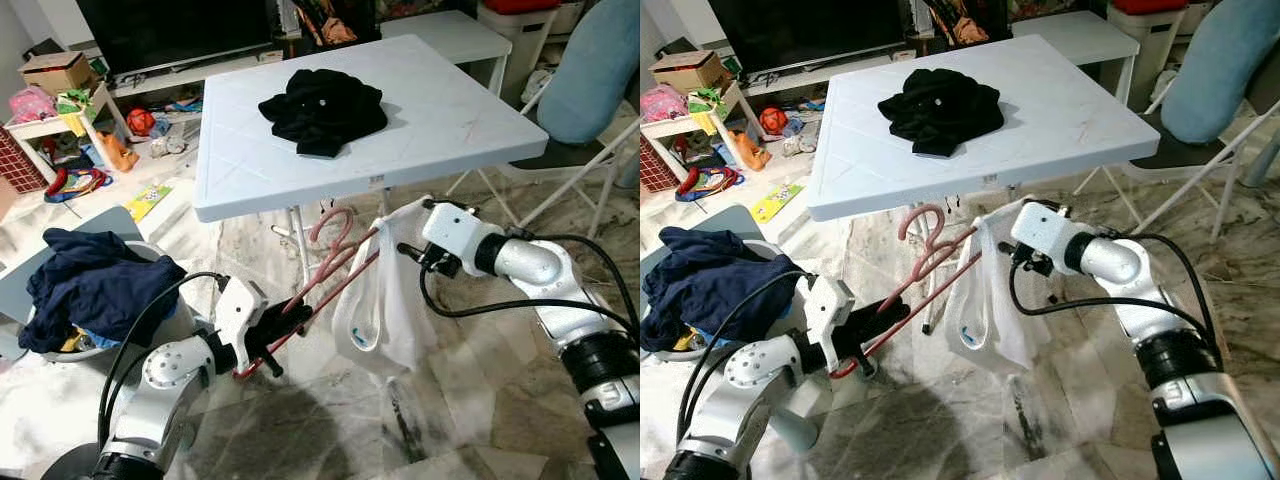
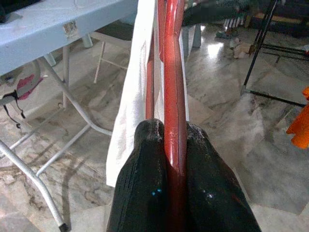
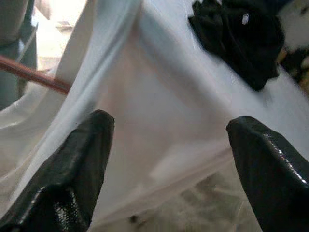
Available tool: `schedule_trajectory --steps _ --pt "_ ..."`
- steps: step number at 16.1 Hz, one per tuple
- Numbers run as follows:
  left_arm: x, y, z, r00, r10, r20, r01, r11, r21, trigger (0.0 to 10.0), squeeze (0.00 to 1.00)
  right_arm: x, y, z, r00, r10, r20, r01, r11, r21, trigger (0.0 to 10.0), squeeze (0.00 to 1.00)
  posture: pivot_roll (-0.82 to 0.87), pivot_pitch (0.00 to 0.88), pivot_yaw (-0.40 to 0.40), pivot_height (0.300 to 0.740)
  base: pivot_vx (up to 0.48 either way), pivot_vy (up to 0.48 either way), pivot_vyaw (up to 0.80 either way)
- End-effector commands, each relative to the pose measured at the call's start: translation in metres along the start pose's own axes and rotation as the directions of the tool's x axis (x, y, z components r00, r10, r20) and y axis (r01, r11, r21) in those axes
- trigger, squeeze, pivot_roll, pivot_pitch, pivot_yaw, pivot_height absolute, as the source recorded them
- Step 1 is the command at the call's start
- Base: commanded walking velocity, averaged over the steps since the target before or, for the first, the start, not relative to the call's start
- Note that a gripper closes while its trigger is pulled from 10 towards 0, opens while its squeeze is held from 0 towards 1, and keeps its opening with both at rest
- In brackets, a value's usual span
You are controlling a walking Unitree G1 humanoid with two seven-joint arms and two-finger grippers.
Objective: Hang hanger
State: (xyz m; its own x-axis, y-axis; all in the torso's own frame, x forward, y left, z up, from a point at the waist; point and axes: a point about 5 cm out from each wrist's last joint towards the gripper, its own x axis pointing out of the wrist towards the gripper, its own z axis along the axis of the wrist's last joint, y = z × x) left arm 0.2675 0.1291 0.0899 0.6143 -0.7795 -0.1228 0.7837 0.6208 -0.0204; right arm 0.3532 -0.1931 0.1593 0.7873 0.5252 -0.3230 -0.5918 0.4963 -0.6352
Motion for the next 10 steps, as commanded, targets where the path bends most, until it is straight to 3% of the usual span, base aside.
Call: schedule_trajectory --steps 1,4,6,7,8,9,10 --pt "-0.001 0.01 0.012 0.998 0.034 0.047 -0.035 0.999 0.024 0.0 0.0 -0.002 0.005 0.0 0.999 0.03 0.014 -0.031 0.996 0.081 10.0 1.0 -0.2 0.0 0.11 0.74 0.0 0.0 0.0" --pt "-0.001 0.01 0.014 0.997 0.037 0.062 -0.038 0.999 0.021 0.0 0.0 -0.01 0.027 -0.007 0.985 0.166 0.039 -0.171 0.961 0.218 10.0 1.0 -0.2 0.0 0.108 0.74 0.0 0.0 0.0" --pt "0.001 0.008 0.016 0.998 0.016 0.068 -0.017 1.0 0.013 0.0 0.0 -0.008 0.031 -0.005 0.987 0.149 0.053 -0.157 0.949 0.272 10.0 1.0 -0.2 0.0 0.111 0.74 0.0 0.0 0.0" --pt "0.002 0.004 0.017 0.997 -0.011 0.074 0.011 1.0 0.001 0.0 0.0 -0.004 0.031 -0.002 0.991 0.109 0.075 -0.128 0.931 0.341 10.0 0.75 -0.2 0.0 0.113 0.74 0.0 0.0 0.0" --pt "0.002 0.002 0.018 0.996 -0.032 0.079 0.033 0.999 -0.012 0.0 0.0 -0.002 0.031 0.0 0.994 0.08 0.077 -0.103 0.923 0.372 10.0 0.17 -0.2 0.0 0.113 0.74 0.0 0.0 0.0" --pt "0.002 -0.002 0.02 0.995 -0.067 0.077 0.069 0.997 -0.022 0.0 0.0 0.001 0.033 0.004 0.997 0.021 0.078 -0.051 0.912 0.407 10.0 0.0 -0.2 0.0 0.115 0.74 0.0 0.0 0.0" --pt "0.002 -0.002 0.02 0.994 -0.076 0.075 0.078 0.997 -0.02 0.0 0.0 0.002 0.033 0.006 0.997 0.002 0.081 -0.036 0.906 0.422 10.0 0.0 -0.2 0.0 0.116 0.74 0.0 0.0 0.0"
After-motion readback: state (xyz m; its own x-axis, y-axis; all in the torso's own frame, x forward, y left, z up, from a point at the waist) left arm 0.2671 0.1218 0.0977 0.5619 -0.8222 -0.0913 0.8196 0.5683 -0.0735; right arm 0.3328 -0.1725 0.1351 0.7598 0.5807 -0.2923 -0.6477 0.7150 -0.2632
